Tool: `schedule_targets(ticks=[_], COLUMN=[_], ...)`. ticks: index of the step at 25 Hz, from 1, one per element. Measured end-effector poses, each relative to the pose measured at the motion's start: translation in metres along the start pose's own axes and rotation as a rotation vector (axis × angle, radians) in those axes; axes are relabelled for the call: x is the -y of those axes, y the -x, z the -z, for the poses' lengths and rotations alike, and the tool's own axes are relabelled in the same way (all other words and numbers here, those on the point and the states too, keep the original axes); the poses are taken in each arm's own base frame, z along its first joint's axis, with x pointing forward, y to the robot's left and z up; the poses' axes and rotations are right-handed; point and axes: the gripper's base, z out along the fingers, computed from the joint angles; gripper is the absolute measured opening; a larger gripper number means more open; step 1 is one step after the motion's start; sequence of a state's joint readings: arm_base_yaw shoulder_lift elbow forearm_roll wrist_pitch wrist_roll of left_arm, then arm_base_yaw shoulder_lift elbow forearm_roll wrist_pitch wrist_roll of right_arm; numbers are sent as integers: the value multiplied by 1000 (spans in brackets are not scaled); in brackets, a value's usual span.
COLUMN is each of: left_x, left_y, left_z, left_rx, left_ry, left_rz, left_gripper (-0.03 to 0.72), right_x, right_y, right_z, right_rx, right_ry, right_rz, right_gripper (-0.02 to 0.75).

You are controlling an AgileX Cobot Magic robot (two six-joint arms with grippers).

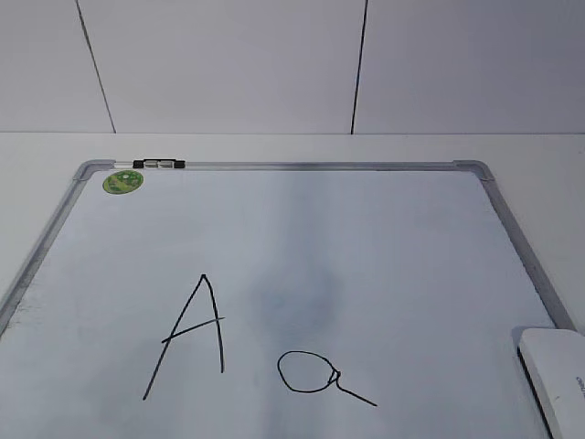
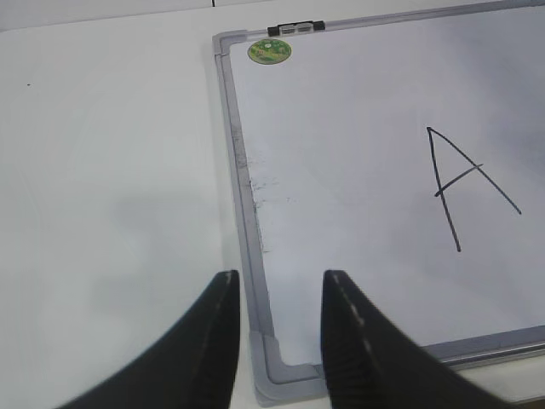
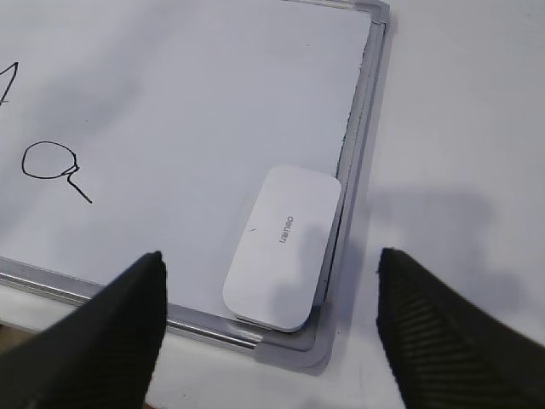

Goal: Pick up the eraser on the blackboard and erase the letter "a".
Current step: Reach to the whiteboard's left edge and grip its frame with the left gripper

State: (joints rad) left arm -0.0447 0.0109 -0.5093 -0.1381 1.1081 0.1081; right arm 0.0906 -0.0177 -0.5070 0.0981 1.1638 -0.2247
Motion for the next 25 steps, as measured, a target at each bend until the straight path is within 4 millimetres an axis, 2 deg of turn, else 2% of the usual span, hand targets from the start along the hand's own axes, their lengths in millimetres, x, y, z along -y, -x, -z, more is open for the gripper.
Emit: schedule_targets(ticks=[18,25], left_x=[0,2], left_y=[0,0], left_z=[0,0], left_rx=[0,2], left_ry=[0,-22], left_rz=[0,11], left_gripper=[245,245], right_x=[0,4], right_y=[0,13], right_z=[-1,-17], right_rx=[-5,-120], right_ry=[-3,16], right_rz=[1,-50], right_gripper=[589,589])
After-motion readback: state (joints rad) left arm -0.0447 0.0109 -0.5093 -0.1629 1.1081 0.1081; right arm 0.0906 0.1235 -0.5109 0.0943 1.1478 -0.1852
